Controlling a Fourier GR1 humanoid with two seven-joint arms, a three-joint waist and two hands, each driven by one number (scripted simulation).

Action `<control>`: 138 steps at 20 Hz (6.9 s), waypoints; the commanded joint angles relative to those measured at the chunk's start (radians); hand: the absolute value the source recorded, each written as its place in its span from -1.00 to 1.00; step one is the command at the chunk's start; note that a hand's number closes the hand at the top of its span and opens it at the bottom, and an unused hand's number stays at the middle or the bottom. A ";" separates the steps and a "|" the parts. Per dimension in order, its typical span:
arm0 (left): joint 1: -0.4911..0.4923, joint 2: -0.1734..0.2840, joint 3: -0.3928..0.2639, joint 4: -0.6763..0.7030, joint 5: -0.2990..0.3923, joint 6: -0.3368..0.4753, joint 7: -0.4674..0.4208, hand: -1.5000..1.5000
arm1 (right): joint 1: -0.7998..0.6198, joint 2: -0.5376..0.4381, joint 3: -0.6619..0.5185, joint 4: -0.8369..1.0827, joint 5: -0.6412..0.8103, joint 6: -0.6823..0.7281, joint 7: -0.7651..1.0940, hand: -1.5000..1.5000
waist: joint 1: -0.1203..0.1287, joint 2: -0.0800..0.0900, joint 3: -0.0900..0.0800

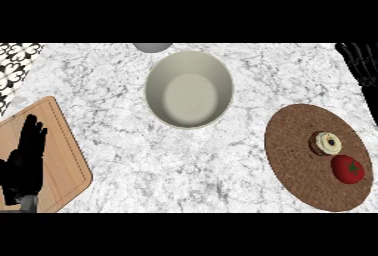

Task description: Pick the cupcake from the placemat and place it in the bowl

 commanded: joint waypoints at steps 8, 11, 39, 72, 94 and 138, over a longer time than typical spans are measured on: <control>-0.120 -0.071 -0.190 -0.109 -0.045 -0.097 0.052 0.00 | 0.214 -0.098 0.039 0.177 0.296 -0.052 -0.068 1.00 | -0.075 -0.010 -0.008; -0.173 -0.070 -0.197 -0.123 -0.042 -0.099 0.113 0.00 | 0.327 0.118 -0.025 0.249 0.082 -0.084 -0.251 -1.00 | -0.055 -0.011 -0.005; -0.175 -0.170 -0.205 -0.134 -0.164 -0.158 0.163 0.00 | 0.290 -0.134 -0.069 0.164 0.213 0.119 0.227 -1.00 | 0.007 -0.012 -0.013; -0.143 -0.316 -0.051 -0.132 -0.320 -0.289 0.155 0.00 | 0.273 0.105 -0.264 0.372 0.276 0.380 0.045 -1.00 | -0.001 -0.014 -0.013; -0.241 -0.338 0.044 -0.038 -0.329 -0.364 0.174 0.00 | 0.042 0.090 -0.210 0.856 0.585 0.243 -0.221 -1.00 | 0.001 -0.011 -0.013; -0.154 -0.380 -0.018 -0.211 -0.396 -0.320 0.254 0.00 | -0.200 -0.115 0.203 -0.294 -0.271 0.533 -0.053 1.00 | 0.005 -0.016 -0.015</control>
